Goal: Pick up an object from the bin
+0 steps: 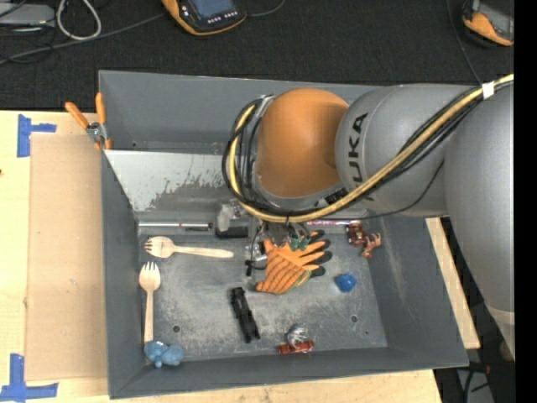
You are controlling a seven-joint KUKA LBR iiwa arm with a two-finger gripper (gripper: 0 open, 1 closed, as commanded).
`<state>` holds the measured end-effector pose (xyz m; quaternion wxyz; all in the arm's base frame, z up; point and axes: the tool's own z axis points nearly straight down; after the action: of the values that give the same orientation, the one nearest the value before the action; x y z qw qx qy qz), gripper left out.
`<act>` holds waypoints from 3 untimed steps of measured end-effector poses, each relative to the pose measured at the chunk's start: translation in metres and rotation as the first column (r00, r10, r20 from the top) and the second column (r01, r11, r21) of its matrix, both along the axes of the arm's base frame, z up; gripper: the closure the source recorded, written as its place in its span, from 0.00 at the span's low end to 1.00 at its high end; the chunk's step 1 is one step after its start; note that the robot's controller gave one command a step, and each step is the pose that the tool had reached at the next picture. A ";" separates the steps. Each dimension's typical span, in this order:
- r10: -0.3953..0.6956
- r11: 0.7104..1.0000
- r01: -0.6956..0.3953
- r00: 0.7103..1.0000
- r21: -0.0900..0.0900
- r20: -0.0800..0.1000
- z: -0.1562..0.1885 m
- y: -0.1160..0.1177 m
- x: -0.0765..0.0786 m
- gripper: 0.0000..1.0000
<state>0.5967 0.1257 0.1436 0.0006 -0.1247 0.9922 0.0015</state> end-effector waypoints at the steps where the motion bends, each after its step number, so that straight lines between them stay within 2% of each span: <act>1: 0.022 1.000 -0.022 1.000 0.003 0.005 0.008 0.054 0.006 0.00; 2: 0.037 0.999 -0.037 0.999 0.001 0.000 -0.019 0.008 0.013 0.00; 3: 0.035 0.999 -0.035 0.999 -0.001 -0.001 -0.028 -0.049 0.015 0.00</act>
Offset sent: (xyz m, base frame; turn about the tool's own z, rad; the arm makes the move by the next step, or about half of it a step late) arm 0.0224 -0.0663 -0.0475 -0.0398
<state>0.6115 0.0767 0.1160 -0.0002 -0.1422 0.9898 0.0010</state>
